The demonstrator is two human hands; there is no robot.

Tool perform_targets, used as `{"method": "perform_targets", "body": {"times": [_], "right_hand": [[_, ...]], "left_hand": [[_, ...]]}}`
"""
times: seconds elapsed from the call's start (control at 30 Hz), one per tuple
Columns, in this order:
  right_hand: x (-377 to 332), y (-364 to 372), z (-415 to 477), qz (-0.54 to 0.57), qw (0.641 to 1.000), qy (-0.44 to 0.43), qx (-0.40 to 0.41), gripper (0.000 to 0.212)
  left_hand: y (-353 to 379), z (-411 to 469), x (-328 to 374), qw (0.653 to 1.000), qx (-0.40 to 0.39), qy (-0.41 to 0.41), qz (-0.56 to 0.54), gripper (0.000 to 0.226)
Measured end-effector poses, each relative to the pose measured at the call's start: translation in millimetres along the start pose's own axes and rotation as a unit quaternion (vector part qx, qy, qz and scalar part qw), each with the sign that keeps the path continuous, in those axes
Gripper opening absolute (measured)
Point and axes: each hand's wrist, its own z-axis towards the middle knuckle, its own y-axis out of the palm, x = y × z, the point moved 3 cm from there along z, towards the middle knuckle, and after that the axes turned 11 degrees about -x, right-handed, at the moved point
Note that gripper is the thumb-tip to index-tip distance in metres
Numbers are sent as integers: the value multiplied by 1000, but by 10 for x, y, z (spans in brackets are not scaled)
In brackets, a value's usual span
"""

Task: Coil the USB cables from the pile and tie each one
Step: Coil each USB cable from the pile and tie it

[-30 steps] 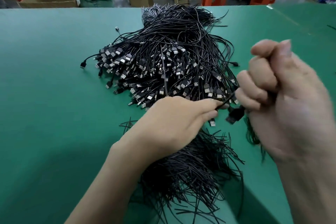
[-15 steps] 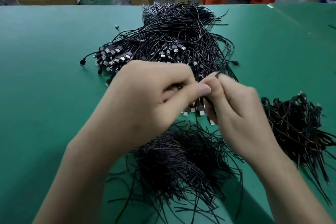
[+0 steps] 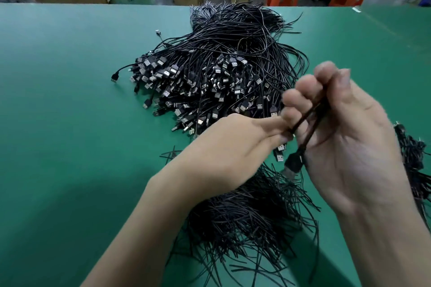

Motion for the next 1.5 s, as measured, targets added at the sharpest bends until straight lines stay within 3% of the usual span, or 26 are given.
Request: {"method": "perform_targets", "body": {"times": [0.07,0.17,0.23,0.27,0.33,0.43,0.5,0.57,0.7,0.8,0.87,0.93,1.03,1.07,1.1,1.17,1.27,1.4,1.5], "right_hand": [[-29,-33,-23,-201,978,-44,15,33],[-40,-94,-60,-500,864,-54,13,31],[12,-137,-81,-600,800,9,-7,35],[62,-159,-88,-609,791,54,-25,39],[174,-162,-91,-529,831,156,-76,48],[260,-38,-113,-219,923,270,-167,47],[262,84,-127,-68,936,272,-213,35],[256,176,-122,5,949,230,-216,25],[146,146,-56,-8,990,100,-100,25],[25,33,-39,-149,988,10,-29,28],[-31,-26,-52,-303,953,-30,0,29],[-56,-91,-68,-455,890,-31,19,29],[-2,-156,-70,-662,748,47,9,32],[39,-178,-75,-689,719,90,-6,36],[78,-188,-78,-687,715,128,-24,39],[151,-176,-93,-613,765,184,-71,42],[217,-113,-128,-395,867,250,-173,37],[270,-74,-158,-268,891,271,-249,30],[236,-45,-136,-227,910,235,-256,30]], "left_hand": [[-22,-8,15,999,4,-4,41,25],[-153,-79,8,997,57,12,57,27],[-274,-153,-15,993,105,34,47,26],[-332,-186,-33,989,130,46,45,25],[-428,-236,-87,981,180,63,30,27],[-465,-243,-152,968,234,90,-29,26],[-394,-197,-152,968,217,103,-68,22],[-288,-130,-145,974,177,104,-91,26],[-96,-55,-121,986,102,53,-125,40],[-6,-12,-106,999,48,16,6,26],[1,2,-69,998,27,20,57,25],[-64,-23,-23,996,41,35,75,22],[-234,-134,-52,990,87,33,108,23],[-296,-168,-65,987,104,34,115,22],[-360,-203,-79,985,125,37,116,20],[-453,-261,-122,981,172,45,76,10],[-460,-279,-185,978,194,35,-65,8],[-374,-219,-230,953,211,44,-211,15],[-294,-180,-230,966,113,51,-227,23]]}}
